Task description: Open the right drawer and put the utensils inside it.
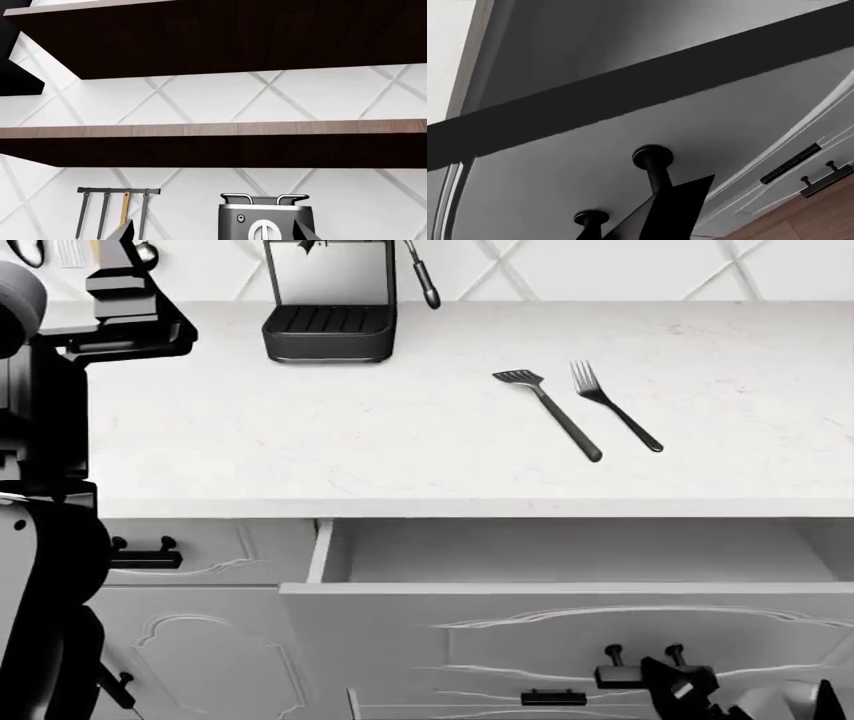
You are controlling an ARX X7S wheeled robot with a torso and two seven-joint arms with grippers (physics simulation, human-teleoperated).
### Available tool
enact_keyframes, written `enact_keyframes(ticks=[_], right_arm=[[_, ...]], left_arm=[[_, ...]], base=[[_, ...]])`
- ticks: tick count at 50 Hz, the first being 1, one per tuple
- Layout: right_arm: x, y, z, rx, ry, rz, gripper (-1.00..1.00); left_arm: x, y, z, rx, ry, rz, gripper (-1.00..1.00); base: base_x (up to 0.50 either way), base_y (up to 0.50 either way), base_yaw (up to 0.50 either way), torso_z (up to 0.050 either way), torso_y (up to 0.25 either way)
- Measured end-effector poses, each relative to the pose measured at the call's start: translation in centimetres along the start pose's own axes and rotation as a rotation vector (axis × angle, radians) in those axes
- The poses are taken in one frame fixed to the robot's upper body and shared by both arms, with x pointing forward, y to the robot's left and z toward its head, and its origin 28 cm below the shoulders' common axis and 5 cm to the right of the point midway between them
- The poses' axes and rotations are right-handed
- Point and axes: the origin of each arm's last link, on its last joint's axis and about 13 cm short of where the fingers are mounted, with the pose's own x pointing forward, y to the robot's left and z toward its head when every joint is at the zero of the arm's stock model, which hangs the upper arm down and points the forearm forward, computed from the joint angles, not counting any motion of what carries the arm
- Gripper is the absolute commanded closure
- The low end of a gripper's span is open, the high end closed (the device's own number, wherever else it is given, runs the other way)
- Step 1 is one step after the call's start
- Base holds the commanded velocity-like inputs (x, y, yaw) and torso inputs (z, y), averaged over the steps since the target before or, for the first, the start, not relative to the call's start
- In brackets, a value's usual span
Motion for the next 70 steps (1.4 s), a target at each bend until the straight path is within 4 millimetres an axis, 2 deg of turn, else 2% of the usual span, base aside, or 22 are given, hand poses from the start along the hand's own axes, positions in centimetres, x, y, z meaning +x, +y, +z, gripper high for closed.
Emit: enact_keyframes(ticks=[15, 45, 56, 67, 68, 70], right_arm=[[-1.6, -1.2, 0.1, -0.060, 0.052, 0.052, 1.00], [-2.1, -1.6, 0.2, -0.073, 0.066, 0.069, 1.00], [-4.5, -5.2, -1.2, -0.261, 0.051, 0.210, 1.00], [-5.4, -6.1, -2.6, -0.292, 0.000, 0.246, 1.00], [-5.5, -6.2, -2.6, -0.295, 0.000, 0.247, -1.00], [-5.4, -6.2, -3.0, -0.300, 0.035, 0.272, -1.00]], left_arm=[[0.0, 0.0, 0.0, 0.000, -0.001, 0.002, -1.00], [0.1, 0.0, 0.0, 0.000, -0.001, 0.002, -1.00], [0.0, 0.1, 0.2, 0.002, -0.005, 0.003, -1.00], [0.0, 0.2, 0.3, 0.002, -0.009, 0.004, -1.00], [0.0, 0.2, 0.3, 0.002, -0.009, 0.004, -1.00], [0.0, 0.2, 0.3, 0.002, -0.010, 0.004, -1.00]], base=[[0.00, 0.00, 0.00, 0.002, 0.003], [0.00, 0.00, 0.00, 0.002, 0.002], [0.00, 0.00, 0.00, 0.000, 0.000], [0.00, 0.01, 0.01, 0.000, 0.000], [0.00, 0.01, 0.01, 0.000, 0.000], [0.00, 0.00, 0.00, 0.000, 0.000]])
